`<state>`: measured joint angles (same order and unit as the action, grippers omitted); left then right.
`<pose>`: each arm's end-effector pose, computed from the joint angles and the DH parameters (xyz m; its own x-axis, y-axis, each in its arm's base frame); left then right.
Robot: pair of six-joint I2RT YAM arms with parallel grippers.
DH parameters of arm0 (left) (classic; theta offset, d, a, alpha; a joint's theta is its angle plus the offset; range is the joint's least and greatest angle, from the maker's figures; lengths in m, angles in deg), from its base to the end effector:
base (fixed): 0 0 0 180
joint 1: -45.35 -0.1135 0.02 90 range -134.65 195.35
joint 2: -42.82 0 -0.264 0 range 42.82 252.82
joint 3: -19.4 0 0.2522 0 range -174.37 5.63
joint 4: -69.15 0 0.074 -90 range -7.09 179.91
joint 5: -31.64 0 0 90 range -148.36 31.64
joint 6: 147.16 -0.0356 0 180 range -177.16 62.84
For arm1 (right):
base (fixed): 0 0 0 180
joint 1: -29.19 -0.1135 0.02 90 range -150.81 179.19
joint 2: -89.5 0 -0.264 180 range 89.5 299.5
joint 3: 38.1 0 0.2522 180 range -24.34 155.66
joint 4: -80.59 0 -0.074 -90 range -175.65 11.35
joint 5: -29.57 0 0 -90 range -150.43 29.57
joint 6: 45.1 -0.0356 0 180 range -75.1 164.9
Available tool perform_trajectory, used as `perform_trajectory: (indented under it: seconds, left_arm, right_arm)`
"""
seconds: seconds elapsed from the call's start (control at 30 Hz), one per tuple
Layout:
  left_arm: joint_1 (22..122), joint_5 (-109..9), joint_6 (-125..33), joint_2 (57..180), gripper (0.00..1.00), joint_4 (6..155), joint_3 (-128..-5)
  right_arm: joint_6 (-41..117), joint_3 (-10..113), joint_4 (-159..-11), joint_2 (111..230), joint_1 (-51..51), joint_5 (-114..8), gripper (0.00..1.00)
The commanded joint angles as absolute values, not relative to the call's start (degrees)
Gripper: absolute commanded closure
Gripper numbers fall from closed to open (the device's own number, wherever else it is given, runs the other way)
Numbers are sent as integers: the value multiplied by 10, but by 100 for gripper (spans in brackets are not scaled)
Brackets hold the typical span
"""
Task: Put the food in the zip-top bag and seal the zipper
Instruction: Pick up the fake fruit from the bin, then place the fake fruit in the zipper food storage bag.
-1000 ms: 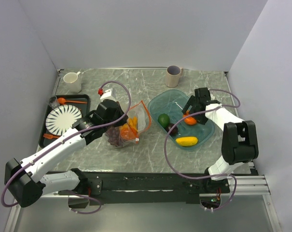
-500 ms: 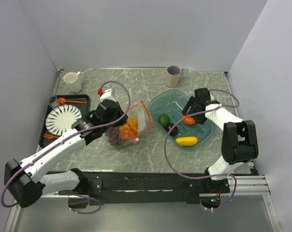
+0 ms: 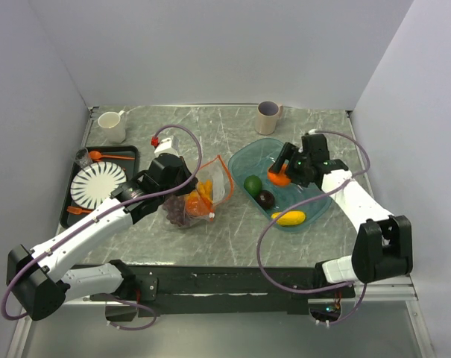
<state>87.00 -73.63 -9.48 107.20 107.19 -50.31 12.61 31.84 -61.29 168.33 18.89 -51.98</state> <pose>0.1916 -0.1579 0.3164 -0.6235 -0.4001 -0.6717 0.0216 0.8500 -0.5263 0.2868 0.0574 0.2536 -0.7555 0.3998 -0.5190 0.1516 0.8774 0.4551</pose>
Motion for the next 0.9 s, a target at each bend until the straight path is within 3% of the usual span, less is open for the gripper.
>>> perform_trajectory:
  seconds: [0.0, 0.4, 0.87]
  left_arm:
    - [868, -735, -96, 1068, 99, 1051, -512]
    - [868, -726, -94, 1068, 99, 1052, -512]
    - [868, -729, -94, 1052, 99, 1054, -506]
  right_arm:
    - [135, 362, -617, 1642, 136, -450, 38]
    - [105, 432, -641, 1649, -34, -459, 38]
    - [133, 524, -604, 1768, -95, -464, 32]
